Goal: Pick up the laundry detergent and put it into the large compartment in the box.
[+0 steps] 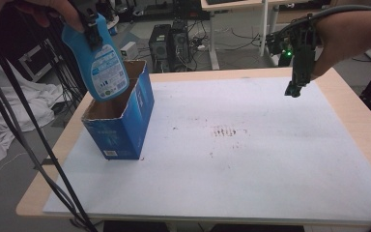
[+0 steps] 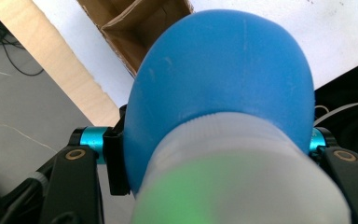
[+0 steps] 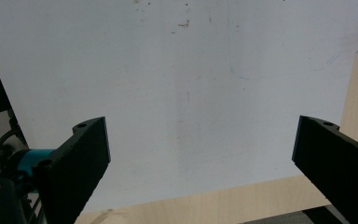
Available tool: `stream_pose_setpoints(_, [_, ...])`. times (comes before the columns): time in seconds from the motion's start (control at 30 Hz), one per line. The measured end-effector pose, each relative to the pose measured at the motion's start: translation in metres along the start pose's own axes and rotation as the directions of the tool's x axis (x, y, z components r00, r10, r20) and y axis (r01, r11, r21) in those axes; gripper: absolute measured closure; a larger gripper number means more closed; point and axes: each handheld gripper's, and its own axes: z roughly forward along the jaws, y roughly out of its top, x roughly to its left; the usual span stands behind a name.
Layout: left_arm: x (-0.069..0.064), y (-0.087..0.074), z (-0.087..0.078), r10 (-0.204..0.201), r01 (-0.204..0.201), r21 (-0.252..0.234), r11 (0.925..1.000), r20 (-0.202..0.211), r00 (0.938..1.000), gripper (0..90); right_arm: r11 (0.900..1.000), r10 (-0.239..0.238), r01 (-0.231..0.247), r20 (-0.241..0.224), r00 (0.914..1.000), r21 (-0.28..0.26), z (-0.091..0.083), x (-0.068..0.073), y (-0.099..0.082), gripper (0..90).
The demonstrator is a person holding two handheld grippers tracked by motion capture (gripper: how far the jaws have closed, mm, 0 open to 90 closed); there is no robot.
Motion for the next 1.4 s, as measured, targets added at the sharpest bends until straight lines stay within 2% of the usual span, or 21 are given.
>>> stream_pose_setpoints(0.27, [0.004, 0.003, 0.013, -0.027, 0.027, 0.005, 0.9996, 0.002, 0.9996, 37.7, 1.0000, 0.002, -0.002, 0.006, 1.0000, -0.001, 0.000, -0.001, -0.001, 3.1])
stream_pose_setpoints(0.3, [0.007, 0.003, 0.017, -0.040, 0.040, 0.007, 0.9992, 0.003, 0.9992, 37.7, 1.0000, 0.003, -0.003, 0.007, 1.0000, -0.002, 0.000, -0.001, -0.001, 3.1])
stream_pose_setpoints(0.63, [0.023, 0.004, 0.042, -0.079, 0.079, 0.017, 0.9967, 0.017, 0.9967, 37.7, 1.0000, 0.004, -0.003, 0.009, 1.0000, -0.002, 0.000, -0.001, -0.001, 3.1])
stream_pose_setpoints(0.87, [0.029, 0.005, 0.065, -0.076, 0.076, 0.018, 0.9970, 0.015, 0.9970, 37.6, 1.0000, 0.006, -0.006, 0.004, 1.0000, -0.002, 0.001, -0.001, 0.000, 3.1])
stream_pose_setpoints(0.97, [0.031, 0.006, 0.081, -0.065, 0.065, 0.023, 0.9976, 0.033, 0.9973, 37.7, 1.0000, 0.001, -0.001, 0.004, 1.0000, -0.001, 0.001, -0.001, 0.000, 3.1])
stream_pose_setpoints(1.03, [0.031, 0.006, 0.084, -0.055, 0.054, 0.027, 0.9982, 0.037, 0.9978, 37.7, 1.0000, 0.001, -0.001, 0.004, 1.0000, 0.001, 0.001, -0.001, 0.000, 3.1])
stream_pose_setpoints(1.1, [0.032, 0.007, 0.094, -0.060, 0.059, 0.027, 0.9979, 0.046, 0.9971, 37.7, 1.0000, 0.002, -0.002, 0.005, 1.0000, 0.003, 0.001, -0.001, 0.000, 3.1])
stream_pose_setpoints(1.13, [0.032, 0.008, 0.104, -0.047, 0.046, 0.032, 0.9984, 0.050, 0.9976, 37.7, 1.0000, 0.000, 0.000, 0.005, 1.0000, 0.004, 0.001, -0.001, 0.000, 3.1])
stream_pose_setpoints(1.2, [0.031, 0.009, 0.114, -0.037, 0.035, 0.035, 0.9988, 0.054, 0.9979, 37.6, 1.0000, 0.001, -0.001, 0.004, 1.0000, 0.004, 0.001, -0.001, 0.001, 3.1])
stream_pose_setpoints(1.4, [0.031, 0.013, 0.138, -0.008, 0.004, 0.054, 0.9986, 0.072, 0.9974, 37.6, 1.0000, -0.003, 0.003, 0.000, 1.0000, 0.008, 0.003, -0.001, 0.004, 3.1])
